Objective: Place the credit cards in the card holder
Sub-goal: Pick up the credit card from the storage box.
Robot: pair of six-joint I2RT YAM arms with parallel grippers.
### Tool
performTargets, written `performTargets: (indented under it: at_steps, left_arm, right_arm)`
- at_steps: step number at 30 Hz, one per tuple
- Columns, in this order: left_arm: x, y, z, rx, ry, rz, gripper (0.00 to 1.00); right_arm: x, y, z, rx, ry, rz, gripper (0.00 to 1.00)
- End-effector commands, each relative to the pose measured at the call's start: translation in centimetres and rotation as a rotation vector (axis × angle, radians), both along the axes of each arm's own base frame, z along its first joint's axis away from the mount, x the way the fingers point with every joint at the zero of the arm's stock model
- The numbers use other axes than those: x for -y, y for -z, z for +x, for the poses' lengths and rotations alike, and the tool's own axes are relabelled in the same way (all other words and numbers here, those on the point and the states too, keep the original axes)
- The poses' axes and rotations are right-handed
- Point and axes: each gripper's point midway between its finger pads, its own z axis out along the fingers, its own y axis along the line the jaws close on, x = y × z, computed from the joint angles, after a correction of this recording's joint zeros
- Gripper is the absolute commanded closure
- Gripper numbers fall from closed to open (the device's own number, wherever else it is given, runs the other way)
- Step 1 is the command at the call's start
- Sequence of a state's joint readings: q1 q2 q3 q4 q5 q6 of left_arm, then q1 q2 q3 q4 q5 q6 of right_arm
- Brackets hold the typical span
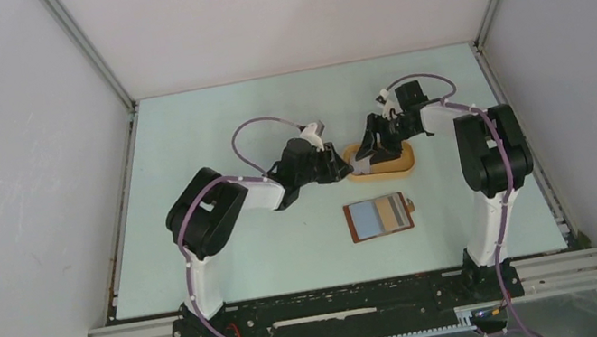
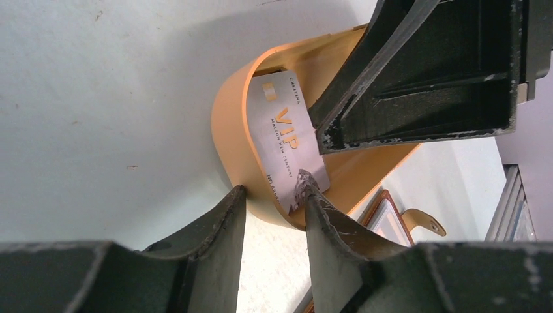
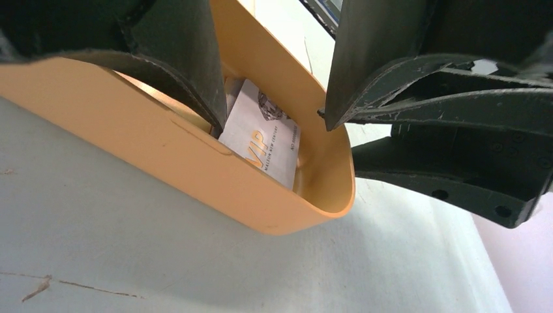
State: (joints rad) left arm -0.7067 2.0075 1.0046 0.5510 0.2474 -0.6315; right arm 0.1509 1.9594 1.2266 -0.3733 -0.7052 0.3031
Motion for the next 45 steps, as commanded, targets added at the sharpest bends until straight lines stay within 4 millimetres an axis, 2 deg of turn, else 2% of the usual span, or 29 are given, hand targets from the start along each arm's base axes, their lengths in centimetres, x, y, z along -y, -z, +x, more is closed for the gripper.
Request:
performTargets:
  at_steps: [1, 7, 12, 16, 20, 21, 23, 28, 34, 45]
  left_arm:
    - [0.9, -1.0, 0.3, 0.015, 0.018, -0.047, 0.58]
    - [0.9, -1.0, 0.4, 0.011, 0.021, -0.061, 0.58]
    - [0.9, -1.1, 0.4, 0.01, 0.023, -0.07, 0.58]
    - [0.9, -1.0, 0.4, 0.007, 0.024, -0.073, 0.58]
    - [1.0, -1.2, 0.4, 0.008, 0.023, -0.078, 0.58]
    - [1.0, -1.1, 0.4, 0.007, 0.023, -0.079, 0.58]
    - [1.0, -1.1, 0.4, 0.006, 0.025, -0.079, 0.58]
    - [0.9, -1.0, 0.4, 0.005, 0.026, -0.079, 0.58]
    - [1.1, -1.1, 0.5, 0.006, 0.028, -0.084, 0.58]
    - [2.1, -1.0, 0.6, -0.008, 0.06, -0.103, 0.57]
  right_arm:
    - [-2.1, -3.2, -0.1, -0.001, -0.042, 0.17, 0.35]
    - [-2.4, -4.6, -0.3, 0.006, -0.062, 0.232, 0.36]
    - [-3.4, -4.9, -0.7, 0.003, -0.091, 0.262, 0.36]
    - [-3.3, -5.1, -0.7, 0.007, -0.092, 0.268, 0.37]
    - [-3.3, -5.1, -0.7, -0.001, -0.092, 0.276, 0.4]
    - [-3.4, -5.1, -0.8, -0.002, -0.097, 0.283, 0.44]
    - [-3.6, -4.8, -0.9, -0.01, -0.098, 0.279, 0.49]
    - [-3.3, -3.5, -0.8, -0.013, -0.076, 0.203, 0.5]
    - [-1.7, -1.4, -0.1, 0.007, -0.035, 0.023, 0.5]
    - [-1.9, -1.2, -0.1, 0.027, -0.064, -0.021, 0.45]
